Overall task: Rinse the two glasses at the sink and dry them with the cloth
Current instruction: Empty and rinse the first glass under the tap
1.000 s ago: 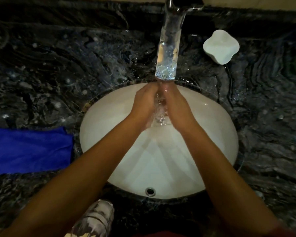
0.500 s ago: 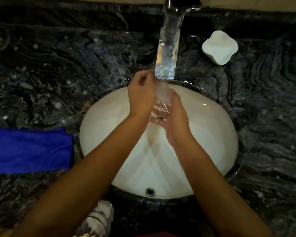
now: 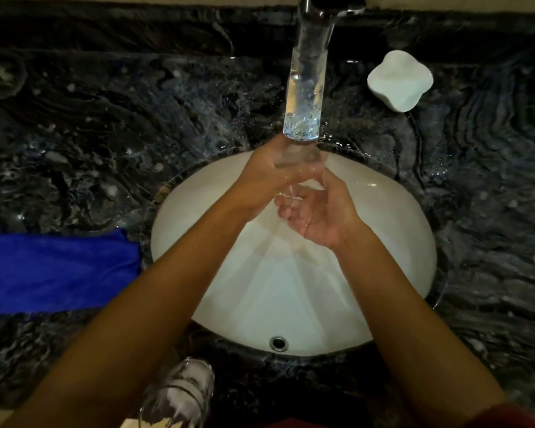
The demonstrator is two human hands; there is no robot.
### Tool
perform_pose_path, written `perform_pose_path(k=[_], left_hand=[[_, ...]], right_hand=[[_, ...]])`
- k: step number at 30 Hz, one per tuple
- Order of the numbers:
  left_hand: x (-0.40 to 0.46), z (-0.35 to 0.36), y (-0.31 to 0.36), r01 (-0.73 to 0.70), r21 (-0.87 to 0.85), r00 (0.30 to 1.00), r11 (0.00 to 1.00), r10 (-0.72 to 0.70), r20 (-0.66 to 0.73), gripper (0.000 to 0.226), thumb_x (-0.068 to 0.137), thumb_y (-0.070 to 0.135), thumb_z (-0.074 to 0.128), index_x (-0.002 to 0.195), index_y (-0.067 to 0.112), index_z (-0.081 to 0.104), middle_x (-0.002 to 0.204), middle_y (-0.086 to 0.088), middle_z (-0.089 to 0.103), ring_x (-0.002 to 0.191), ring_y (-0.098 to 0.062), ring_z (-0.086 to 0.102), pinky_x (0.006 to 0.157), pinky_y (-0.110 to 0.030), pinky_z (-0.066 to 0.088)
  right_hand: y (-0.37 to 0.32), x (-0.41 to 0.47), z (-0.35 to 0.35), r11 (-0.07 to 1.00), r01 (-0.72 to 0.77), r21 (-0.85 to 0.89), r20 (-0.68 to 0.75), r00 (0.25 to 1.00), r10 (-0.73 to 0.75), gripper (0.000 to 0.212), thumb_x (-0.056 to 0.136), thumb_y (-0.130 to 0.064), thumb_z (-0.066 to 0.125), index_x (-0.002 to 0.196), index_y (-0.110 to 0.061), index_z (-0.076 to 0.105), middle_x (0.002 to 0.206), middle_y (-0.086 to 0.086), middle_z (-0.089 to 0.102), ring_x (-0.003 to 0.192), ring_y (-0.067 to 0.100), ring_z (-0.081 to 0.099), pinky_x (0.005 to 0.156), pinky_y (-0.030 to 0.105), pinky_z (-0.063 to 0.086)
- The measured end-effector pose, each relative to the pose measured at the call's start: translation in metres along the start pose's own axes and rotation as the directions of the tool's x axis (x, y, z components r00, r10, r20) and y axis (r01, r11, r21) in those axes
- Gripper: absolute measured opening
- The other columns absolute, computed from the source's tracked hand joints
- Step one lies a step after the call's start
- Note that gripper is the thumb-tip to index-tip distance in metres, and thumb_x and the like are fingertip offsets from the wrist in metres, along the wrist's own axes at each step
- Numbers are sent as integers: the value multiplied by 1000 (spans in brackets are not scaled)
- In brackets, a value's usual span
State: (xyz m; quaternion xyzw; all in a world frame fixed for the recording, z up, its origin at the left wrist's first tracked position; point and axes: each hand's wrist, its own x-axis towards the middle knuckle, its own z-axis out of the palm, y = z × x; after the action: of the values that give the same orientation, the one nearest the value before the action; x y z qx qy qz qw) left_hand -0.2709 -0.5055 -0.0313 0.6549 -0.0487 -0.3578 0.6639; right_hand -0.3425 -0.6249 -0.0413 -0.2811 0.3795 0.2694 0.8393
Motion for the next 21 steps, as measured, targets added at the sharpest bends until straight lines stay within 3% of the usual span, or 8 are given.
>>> perform_pose_path(k=[4,7,9,12,14,16,18,21], left_hand=[[-5,21,0,-52,4,954,999,50,-294,30,88,7,79,114,14,67,98,6,78,92,-11,76,78,-25,59],[-13,41,-2,-117,95,873,989,148,-465,34,88,17,81,118,16,65,100,7,78,95,-6,75,82,-24,60],[-17,49,-8,-158,157,827,975,218,-519,48,86,26,83,126,12,60,109,2,75,100,-8,73,88,-28,60],[-21,50,-21,-189,373,790,908,366,-491,51,91,32,76,133,10,58,125,-5,64,112,-10,65,93,-21,53],[-22,41,-28,-198,478,794,856,426,-434,51,94,32,72,136,8,58,133,-8,62,122,-19,61,99,-32,53],[-18,27,-33,-206,522,815,828,440,-376,52,92,31,72,135,5,60,133,-11,65,122,-25,63,98,-43,54],[-15,13,-30,-227,483,853,846,412,-321,48,89,30,73,129,5,63,123,-10,69,113,-23,67,94,-44,56],[-15,-7,-20,-216,425,914,879,336,-230,30,88,35,67,113,20,63,104,7,69,95,-8,66,82,-36,57]], right_hand=[[4,6,7,984,148,99,-121,983,-136,47,101,-49,52,109,-4,62,81,10,62,54,23,60,45,24,45],[6,10,17,935,346,71,-295,903,-312,38,101,-49,54,107,-14,69,77,1,64,63,19,57,59,29,41],[7,8,25,898,440,12,-392,828,-401,35,103,-45,54,94,-17,73,76,-3,73,67,14,68,61,27,50],[10,13,23,845,519,-127,-437,736,-517,33,103,-44,53,112,-18,71,99,1,78,88,13,74,73,29,56],[8,13,20,868,464,-176,-401,772,-494,42,100,-52,53,119,-19,69,106,7,78,89,18,74,72,32,56],[0,13,15,914,343,-217,-321,860,-398,47,99,-57,50,107,-16,71,84,12,74,68,21,67,64,32,51],[-12,10,10,919,231,-320,-187,936,-300,44,100,-56,49,101,-17,70,63,3,62,51,15,55,58,29,43],[-30,2,12,815,149,-560,-18,981,-192,60,82,-65,58,118,-19,70,78,-1,66,58,11,60,55,29,51]])
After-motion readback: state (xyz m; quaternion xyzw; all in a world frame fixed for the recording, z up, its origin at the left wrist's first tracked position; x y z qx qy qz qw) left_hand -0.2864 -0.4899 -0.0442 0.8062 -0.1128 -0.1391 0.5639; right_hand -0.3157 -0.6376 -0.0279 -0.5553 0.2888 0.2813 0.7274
